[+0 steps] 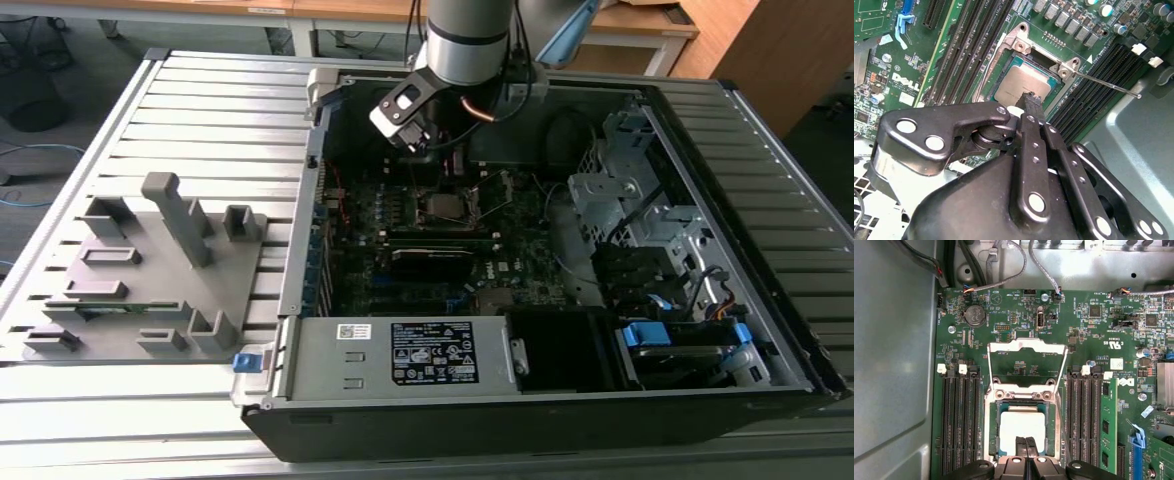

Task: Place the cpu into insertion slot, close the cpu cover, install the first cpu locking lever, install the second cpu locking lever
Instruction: 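Close the cpu cover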

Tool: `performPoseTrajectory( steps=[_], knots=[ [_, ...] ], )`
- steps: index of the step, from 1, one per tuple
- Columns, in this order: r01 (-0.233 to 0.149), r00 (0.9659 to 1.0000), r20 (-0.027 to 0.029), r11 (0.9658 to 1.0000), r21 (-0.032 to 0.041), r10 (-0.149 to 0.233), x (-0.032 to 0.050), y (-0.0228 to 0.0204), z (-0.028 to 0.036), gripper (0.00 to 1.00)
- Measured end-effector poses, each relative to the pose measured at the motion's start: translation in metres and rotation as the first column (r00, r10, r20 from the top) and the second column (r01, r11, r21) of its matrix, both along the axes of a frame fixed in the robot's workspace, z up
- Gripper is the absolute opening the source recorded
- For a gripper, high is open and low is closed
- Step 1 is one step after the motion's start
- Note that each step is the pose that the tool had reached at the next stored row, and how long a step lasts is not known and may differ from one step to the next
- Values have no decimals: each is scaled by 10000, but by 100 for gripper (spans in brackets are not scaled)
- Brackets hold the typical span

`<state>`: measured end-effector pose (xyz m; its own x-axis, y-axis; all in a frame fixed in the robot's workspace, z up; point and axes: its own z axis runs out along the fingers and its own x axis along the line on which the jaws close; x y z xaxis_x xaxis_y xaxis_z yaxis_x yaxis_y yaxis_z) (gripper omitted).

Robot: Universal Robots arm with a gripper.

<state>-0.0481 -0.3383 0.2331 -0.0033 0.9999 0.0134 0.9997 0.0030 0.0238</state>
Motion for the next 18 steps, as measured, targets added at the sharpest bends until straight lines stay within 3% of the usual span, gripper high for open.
performPoseTrajectory(
  steps=[18],
  knots=[
    [0, 10000, 0, 10000, 1, 0, 0, 0, 42, 11]
  ],
)
